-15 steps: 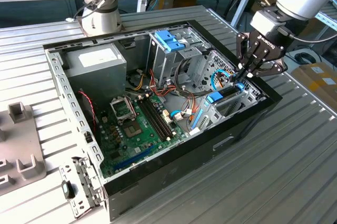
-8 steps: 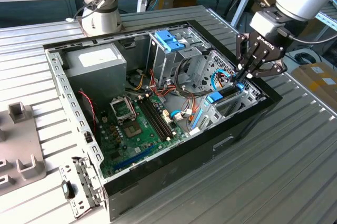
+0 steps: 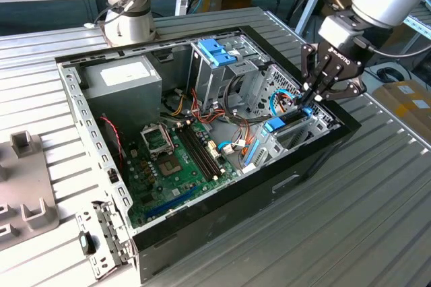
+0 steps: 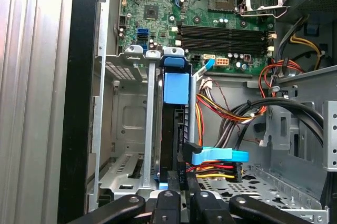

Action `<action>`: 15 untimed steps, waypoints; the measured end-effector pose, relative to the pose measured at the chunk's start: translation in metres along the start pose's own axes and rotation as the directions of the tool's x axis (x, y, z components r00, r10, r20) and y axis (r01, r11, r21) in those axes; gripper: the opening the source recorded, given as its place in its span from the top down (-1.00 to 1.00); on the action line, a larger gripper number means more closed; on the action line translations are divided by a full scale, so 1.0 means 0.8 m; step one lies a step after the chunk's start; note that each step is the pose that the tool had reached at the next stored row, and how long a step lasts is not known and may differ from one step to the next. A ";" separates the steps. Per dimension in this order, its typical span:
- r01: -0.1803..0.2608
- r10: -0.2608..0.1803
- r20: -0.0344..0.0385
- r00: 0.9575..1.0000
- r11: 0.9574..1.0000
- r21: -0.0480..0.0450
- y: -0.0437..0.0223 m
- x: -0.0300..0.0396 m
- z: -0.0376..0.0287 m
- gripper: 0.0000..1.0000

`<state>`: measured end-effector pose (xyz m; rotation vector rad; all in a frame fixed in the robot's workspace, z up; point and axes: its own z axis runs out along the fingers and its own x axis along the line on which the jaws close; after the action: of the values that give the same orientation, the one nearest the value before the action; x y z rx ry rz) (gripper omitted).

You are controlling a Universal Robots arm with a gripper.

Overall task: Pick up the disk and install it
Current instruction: 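Insert the first disk wire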

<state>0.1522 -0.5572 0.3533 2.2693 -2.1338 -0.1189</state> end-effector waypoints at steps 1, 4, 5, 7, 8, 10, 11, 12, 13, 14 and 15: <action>0.000 0.000 0.000 1.000 1.000 0.000 0.0003 0.0002 0.0002 0.67; -0.001 0.001 0.000 1.000 1.000 0.000 0.0012 0.0007 0.0007 0.67; -0.001 0.001 0.000 1.000 1.000 0.000 0.0015 0.0009 0.0009 0.67; -0.001 0.001 0.000 1.000 1.000 0.000 0.0020 0.0014 0.0012 0.67; -0.001 0.001 0.000 1.000 1.000 0.000 0.0025 0.0016 0.0014 0.67; -0.002 0.002 0.000 1.000 1.000 0.000 0.0032 0.0020 0.0018 0.67; -0.002 0.002 0.000 1.000 1.000 0.000 0.0035 0.0022 0.0021 0.67; -0.002 0.002 0.000 1.000 1.000 0.000 0.0040 0.0028 0.0025 0.67; -0.003 0.003 0.000 1.000 1.000 0.000 0.0046 0.0033 0.0031 0.67; -0.003 0.003 0.000 1.000 1.000 0.000 0.0048 0.0034 0.0036 0.67; -0.003 0.003 0.000 1.000 1.000 0.000 0.0049 0.0034 0.0041 0.67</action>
<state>0.1483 -0.5601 0.3502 2.2659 -2.1375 -0.1190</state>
